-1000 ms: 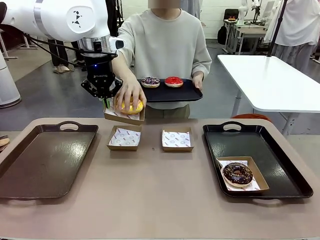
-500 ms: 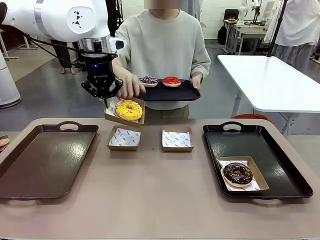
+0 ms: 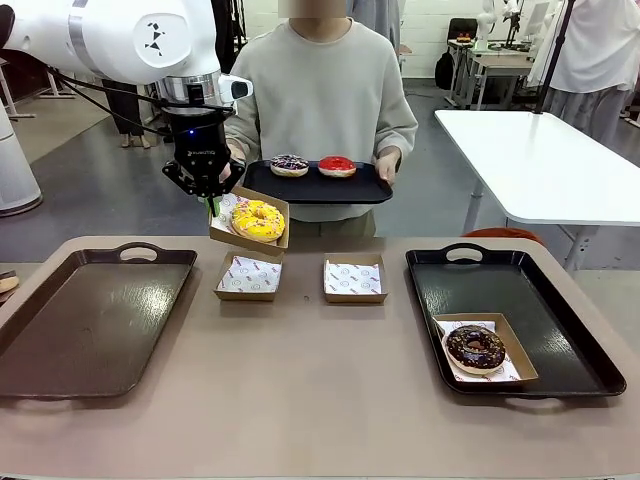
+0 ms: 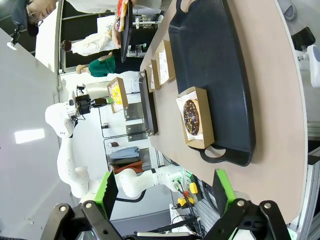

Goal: Individually package the donuts and arrange them on the tray.
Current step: Place the picked Paper togo box on the Handle tray while simultaneously picking up another Paper togo box from the table with the other hand.

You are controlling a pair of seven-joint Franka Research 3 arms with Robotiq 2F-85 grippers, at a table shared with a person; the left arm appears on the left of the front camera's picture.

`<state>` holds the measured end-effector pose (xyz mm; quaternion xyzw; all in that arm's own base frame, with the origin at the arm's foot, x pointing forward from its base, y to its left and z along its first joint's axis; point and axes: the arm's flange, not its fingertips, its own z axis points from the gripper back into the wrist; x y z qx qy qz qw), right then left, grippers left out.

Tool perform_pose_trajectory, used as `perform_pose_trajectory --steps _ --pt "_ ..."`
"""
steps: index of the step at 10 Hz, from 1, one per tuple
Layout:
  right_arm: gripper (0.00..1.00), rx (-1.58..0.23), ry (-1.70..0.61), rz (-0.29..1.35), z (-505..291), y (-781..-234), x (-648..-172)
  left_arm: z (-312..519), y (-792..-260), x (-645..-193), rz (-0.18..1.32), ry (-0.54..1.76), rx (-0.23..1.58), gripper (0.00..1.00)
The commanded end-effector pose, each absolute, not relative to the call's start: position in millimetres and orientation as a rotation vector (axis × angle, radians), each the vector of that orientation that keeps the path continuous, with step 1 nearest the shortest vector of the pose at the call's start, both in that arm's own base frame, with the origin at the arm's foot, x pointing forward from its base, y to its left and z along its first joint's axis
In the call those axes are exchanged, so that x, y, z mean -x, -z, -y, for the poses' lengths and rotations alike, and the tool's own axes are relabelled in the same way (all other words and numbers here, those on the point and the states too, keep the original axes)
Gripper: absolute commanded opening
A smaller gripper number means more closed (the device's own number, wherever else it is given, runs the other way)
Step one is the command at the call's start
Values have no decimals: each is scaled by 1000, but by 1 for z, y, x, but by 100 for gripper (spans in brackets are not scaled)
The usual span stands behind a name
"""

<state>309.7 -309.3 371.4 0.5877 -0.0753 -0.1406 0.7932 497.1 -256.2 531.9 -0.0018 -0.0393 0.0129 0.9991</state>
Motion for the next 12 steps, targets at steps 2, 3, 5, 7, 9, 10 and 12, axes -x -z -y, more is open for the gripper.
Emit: perform_pose_trajectory --steps 2,3,5,7,9,10,12 --pt "100 -1269 308 151 311 -374 -311 252 -533 -491 79 -31 2 0" --pt "100 -1269 308 151 311 -374 -311 252 -533 -491 79 -31 2 0" --pt "100 -1269 308 151 311 -374 -311 252 -533 -491 79 -31 2 0" --pt "100 -1235 235 143 301 -381 -315 244 -538 -498 51 64 45 1" --pt "100 -1126 151 92 261 -423 -341 208 -555 -494 30 155 128 1" --pt "100 -1074 129 71 237 -448 -355 184 -561 -487 9 191 163 1" --pt "100 -975 155 100 177 -500 -399 133 -561 -468 13 234 194 1"
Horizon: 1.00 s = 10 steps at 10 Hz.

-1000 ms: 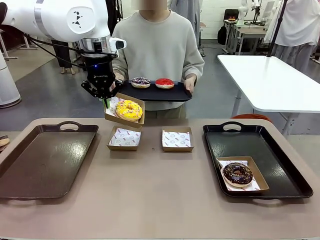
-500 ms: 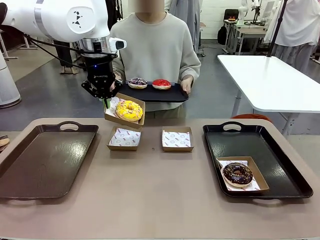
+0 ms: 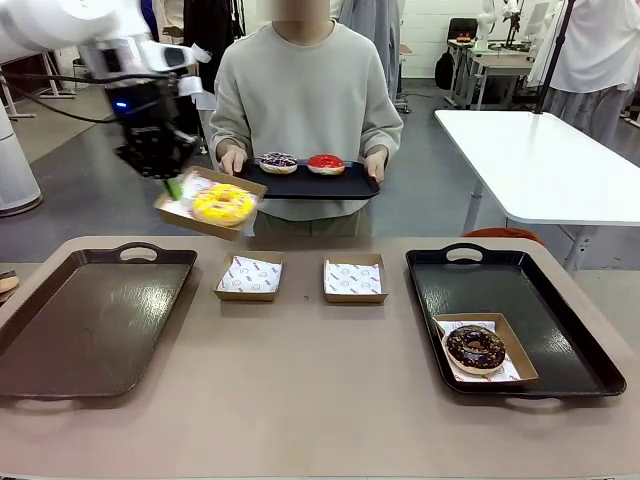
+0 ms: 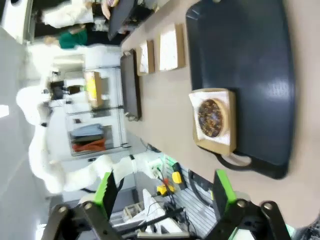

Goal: Individually package the donuts and arrange them on the tray.
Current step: Place the picked Paper togo box on the Handle tray while simultaneously picking up another Paper togo box from the table with the other hand.

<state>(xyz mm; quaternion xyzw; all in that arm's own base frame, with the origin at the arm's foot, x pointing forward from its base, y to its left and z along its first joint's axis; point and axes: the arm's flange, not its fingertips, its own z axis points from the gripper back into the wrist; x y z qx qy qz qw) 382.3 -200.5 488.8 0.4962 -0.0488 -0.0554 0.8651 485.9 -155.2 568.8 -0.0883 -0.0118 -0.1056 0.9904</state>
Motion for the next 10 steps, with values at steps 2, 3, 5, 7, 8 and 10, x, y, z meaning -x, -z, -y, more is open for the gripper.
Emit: perform_pose_trajectory --steps 2,3,5,7,8,10 --pt "100 -874 176 146 112 -534 -443 97 -549 -452 26 228 209 1" --pt "100 -794 178 179 76 -542 -461 79 -539 -445 32 211 208 1" --pt "100 -678 180 227 16 -545 -482 59 -522 -426 55 193 192 1" --pt "100 -601 185 249 -23 -535 -498 44 -512 -417 112 167 194 1" --pt "100 -567 172 265 -41 -523 -505 38 -505 -415 122 143 178 1" --pt "100 -510 146 266 -77 -500 -507 24 -494 -408 120 112 154 1"
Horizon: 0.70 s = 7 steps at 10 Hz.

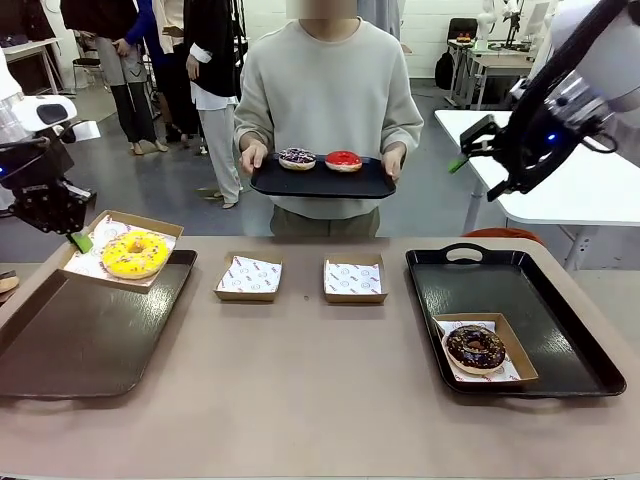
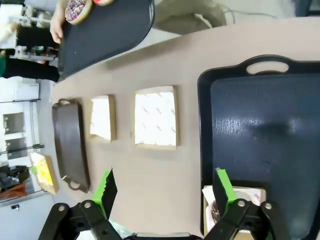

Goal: Individually package the donuts and arrange them on the tray.
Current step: Place the picked Paper togo box on the Handle tray while simultaneously picking up another Paper togo box from the table with the other hand.

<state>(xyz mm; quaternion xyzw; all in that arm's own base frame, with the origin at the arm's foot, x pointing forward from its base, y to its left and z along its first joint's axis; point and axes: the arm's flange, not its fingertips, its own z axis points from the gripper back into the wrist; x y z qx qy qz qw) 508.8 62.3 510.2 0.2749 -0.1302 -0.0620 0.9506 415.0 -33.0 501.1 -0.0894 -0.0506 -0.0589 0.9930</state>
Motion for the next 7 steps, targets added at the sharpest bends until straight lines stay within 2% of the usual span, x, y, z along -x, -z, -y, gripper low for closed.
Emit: perform_pose_trajectory --steps 1,3,7 --pt "100 -488 125 263 -96 -489 -506 16 -490 -404 112 91 140 1" --pt "100 -468 92 228 -121 -470 -499 6 -479 -401 106 42 155 1" --pt "100 -513 88 248 -101 -483 -506 17 -489 -408 91 89 165 1"
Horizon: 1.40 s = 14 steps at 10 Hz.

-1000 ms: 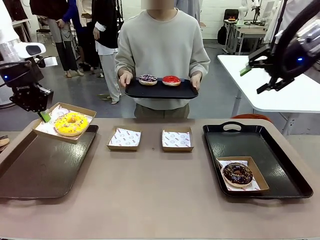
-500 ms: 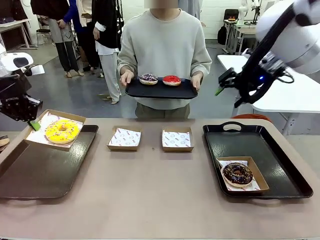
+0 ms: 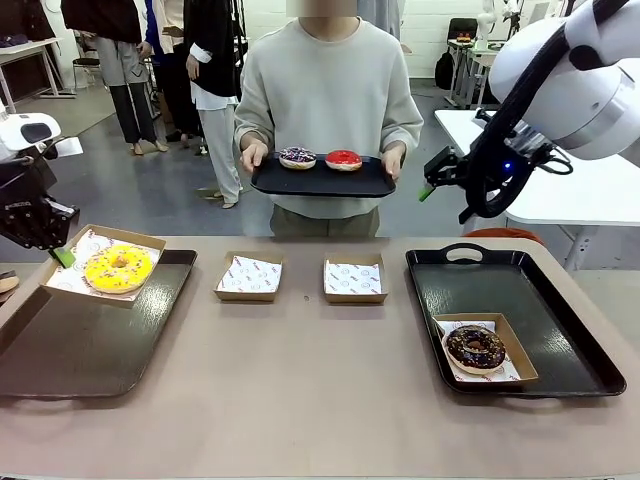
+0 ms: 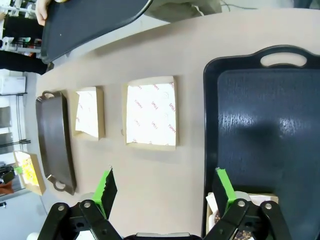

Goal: Individually package the donuts and arrange them on the tray.
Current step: Place the picked Paper togo box on the Handle tray while simultaneously picking up another Paper togo box from the table with the other hand.

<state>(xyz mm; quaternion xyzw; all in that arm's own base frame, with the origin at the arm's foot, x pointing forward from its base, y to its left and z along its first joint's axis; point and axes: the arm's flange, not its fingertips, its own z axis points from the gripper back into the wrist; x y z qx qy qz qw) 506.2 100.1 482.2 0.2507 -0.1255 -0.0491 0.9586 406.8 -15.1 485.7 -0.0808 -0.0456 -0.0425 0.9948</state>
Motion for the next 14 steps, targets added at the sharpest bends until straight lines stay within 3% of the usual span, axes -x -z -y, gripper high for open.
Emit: perform_pose_trajectory --steps 1,6,9,14 --pt "100 -513 88 248 -101 -483 -506 17 -489 -408 91 89 165 1" --pt "100 -510 99 254 -100 -483 -506 16 -486 -407 92 86 162 1" --pt "100 -291 49 248 -144 -488 -531 22 -464 -400 49 74 65 1" --pt "100 -132 -8 180 -227 -459 -576 -8 -434 -368 34 59 83 1"
